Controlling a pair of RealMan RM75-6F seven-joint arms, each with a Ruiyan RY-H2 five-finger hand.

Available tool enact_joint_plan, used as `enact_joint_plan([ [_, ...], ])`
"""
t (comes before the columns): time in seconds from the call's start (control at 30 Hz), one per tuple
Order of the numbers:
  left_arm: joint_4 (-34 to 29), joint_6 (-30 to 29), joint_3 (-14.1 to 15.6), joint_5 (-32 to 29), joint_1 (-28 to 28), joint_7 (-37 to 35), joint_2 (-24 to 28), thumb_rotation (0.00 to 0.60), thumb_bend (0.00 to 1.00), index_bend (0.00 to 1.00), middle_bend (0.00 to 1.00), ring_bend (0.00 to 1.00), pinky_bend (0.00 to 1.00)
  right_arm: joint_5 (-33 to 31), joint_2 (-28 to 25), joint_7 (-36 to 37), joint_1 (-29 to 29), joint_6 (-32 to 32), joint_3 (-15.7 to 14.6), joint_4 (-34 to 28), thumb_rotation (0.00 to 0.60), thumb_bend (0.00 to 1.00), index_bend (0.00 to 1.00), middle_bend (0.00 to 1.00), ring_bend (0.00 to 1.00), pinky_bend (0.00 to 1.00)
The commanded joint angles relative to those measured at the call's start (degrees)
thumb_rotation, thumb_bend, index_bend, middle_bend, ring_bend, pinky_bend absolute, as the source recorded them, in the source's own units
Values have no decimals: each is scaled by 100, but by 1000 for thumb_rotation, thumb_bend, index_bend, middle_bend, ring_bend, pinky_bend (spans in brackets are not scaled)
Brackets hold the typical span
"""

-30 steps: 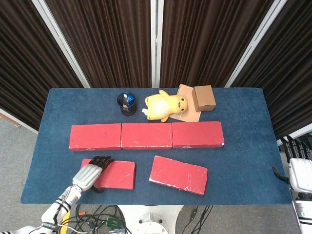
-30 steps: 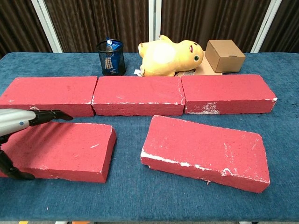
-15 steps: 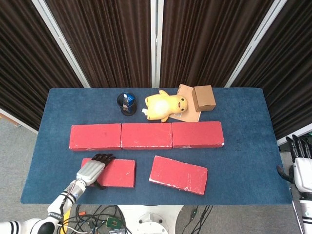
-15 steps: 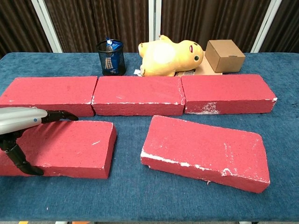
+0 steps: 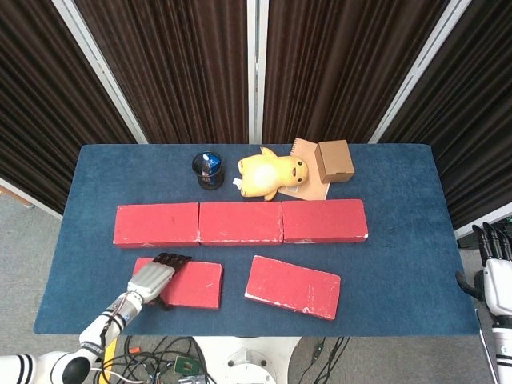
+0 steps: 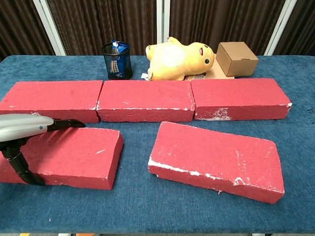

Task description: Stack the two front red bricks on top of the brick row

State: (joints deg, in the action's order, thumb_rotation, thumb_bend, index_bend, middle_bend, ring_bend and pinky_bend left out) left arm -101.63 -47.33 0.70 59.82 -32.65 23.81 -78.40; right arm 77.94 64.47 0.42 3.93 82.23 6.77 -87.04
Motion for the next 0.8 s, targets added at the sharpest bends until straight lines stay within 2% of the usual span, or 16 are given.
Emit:
enact_joint_plan([
  [0.03, -2, -107, 18, 28, -12, 29, -26, 600, 76, 3, 88, 95, 0, -13, 1, -4, 0, -10, 3, 2, 600, 228, 0, 0, 0, 0],
  [0.27, -54, -295, 103, 90, -12, 82, -17, 600, 140, 3, 98, 159, 0, -33, 3, -26, 4, -46, -2, -5, 600, 230, 0, 0, 0, 0],
  [0.43, -151, -387, 159, 117, 3, 55, 8, 600, 155, 3, 99, 166, 0, -42, -9, -47, 3, -46, 3, -24, 600, 230, 0, 0, 0, 0],
  [0.8, -699, -1100, -137, 425, 135, -149, 493, 600, 155, 4, 100, 165, 0, -46, -29, -86, 7, -43, 15, -53, 600, 230, 0, 0, 0, 0],
])
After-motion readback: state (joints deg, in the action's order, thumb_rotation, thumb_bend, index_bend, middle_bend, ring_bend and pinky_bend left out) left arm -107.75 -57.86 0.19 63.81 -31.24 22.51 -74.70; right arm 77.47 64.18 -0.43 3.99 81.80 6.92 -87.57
